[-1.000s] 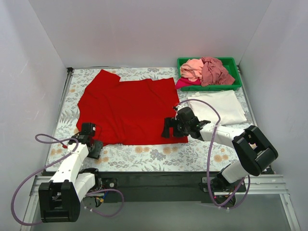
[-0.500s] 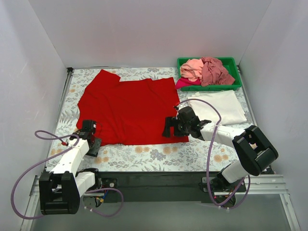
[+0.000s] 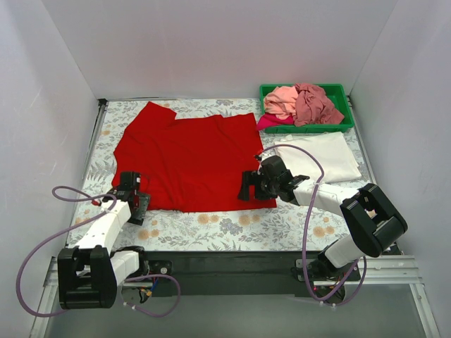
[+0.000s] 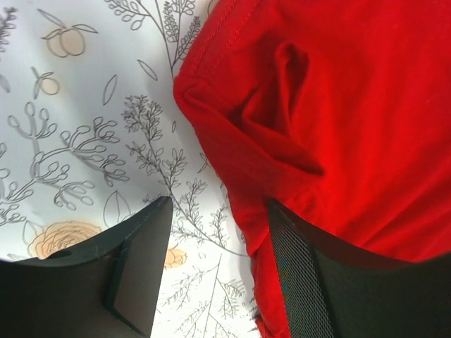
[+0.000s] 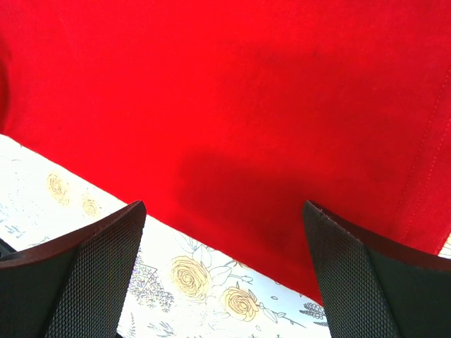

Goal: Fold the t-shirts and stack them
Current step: Flatten the tshirt out

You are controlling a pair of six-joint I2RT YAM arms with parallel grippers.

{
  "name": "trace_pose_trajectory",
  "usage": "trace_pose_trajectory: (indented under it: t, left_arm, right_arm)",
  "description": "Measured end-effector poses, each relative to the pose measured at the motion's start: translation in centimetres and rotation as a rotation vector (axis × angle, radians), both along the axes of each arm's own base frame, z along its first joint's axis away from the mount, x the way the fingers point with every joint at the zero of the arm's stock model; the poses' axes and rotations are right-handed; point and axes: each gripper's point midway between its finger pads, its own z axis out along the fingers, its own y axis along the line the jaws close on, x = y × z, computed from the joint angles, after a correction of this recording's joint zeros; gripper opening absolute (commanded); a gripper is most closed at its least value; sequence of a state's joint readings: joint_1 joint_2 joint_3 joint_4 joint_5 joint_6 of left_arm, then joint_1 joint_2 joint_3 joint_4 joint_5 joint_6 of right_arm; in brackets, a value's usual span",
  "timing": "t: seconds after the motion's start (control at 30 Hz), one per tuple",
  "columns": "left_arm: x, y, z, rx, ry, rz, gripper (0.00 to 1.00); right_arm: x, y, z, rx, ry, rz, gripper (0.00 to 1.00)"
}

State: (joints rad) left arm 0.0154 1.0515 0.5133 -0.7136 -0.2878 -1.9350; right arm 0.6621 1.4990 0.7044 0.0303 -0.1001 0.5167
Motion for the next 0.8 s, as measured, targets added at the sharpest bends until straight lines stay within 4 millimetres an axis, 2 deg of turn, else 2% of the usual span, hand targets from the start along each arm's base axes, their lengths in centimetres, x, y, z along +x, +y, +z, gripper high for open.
trace_pose_trajectory:
  t: [0.03, 0.13, 0.23, 0.43, 0.67, 0.8]
  left_arm:
    - [0.1, -0.1, -0.3, -0.002, 0.008, -0.005, 0.54]
    - [0.6, -0.2, -0.6, -0.007, 0.018, -0.019, 0.35]
    - [0.8, -0.3, -0.8, -0.009, 0.020, -0.026, 0.00]
    - [0.4, -0.3, -0.2, -0.009, 0.027, -0.034, 0.00]
    - [1.1, -0.2, 5.2, -0.003, -0.077, -0.025, 0.00]
    - [0.1, -0.2, 6.6, -0.005, -0.070, -0.011, 0.00]
  right_arm:
    - [0.0, 0.0, 0.0, -0.001, 0.001, 0.000, 0.98]
    - [0.0, -0.1, 0.0, -0.004, 0.002, -0.002, 0.98]
    - [0.0, -0.1, 0.0, -0.006, 0.001, -0.003, 0.98]
    - [0.1, -0.2, -0.1, -0.009, 0.000, -0.003, 0.98]
    - [0.0, -0.3, 0.0, -0.015, 0.000, -0.007, 0.98]
    - [-0.2, -0.9, -0.1, -0.031, 0.008, -0.016, 0.98]
